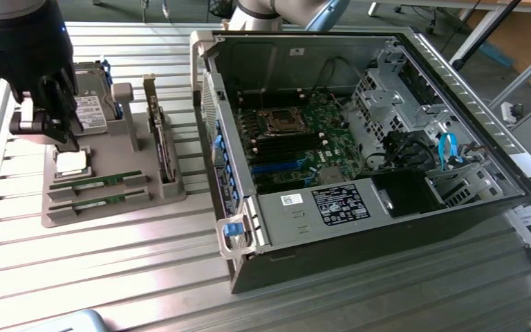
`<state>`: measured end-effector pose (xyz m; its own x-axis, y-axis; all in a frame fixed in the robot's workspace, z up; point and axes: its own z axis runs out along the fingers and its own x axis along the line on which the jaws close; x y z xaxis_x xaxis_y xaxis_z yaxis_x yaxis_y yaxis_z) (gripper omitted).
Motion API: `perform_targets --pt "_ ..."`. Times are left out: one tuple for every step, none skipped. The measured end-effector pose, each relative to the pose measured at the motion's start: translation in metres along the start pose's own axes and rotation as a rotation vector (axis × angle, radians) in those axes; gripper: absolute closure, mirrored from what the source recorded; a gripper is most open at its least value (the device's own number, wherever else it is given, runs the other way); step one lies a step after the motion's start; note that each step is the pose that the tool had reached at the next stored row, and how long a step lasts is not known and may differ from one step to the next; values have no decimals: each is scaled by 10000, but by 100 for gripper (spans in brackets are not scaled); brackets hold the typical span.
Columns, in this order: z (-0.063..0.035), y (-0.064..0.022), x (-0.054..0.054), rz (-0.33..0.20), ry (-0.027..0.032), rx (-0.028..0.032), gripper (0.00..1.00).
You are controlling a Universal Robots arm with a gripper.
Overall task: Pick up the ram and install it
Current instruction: 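Pick up the ram and move it above insertion slot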
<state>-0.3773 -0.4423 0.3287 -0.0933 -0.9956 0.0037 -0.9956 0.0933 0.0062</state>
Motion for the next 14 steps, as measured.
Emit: perform_targets --pt "6 0 0 -1 0 0 64" --pt "13 0 0 -3 0 0 64" --pt "18 0 0 -4 0 0 64" --pt "26 0 0 -6 0 1 64" --pt "32 0 0 -7 0 0 64" --pt "38 0 0 -8 0 1 64" --pt "44 0 0 -10 0 0 64" --pt "50 0 0 -11 0 0 64" --pt "56 0 0 -13 0 0 64" --pt "62 0 0 -14 0 0 64" --pt "69 0 0 -15 0 1 64" --pt "78 0 0 -17 -1 1 64" --pt "85 -1 0 -19 0 1 64" --pt "91 -1 0 -19 0 0 64"
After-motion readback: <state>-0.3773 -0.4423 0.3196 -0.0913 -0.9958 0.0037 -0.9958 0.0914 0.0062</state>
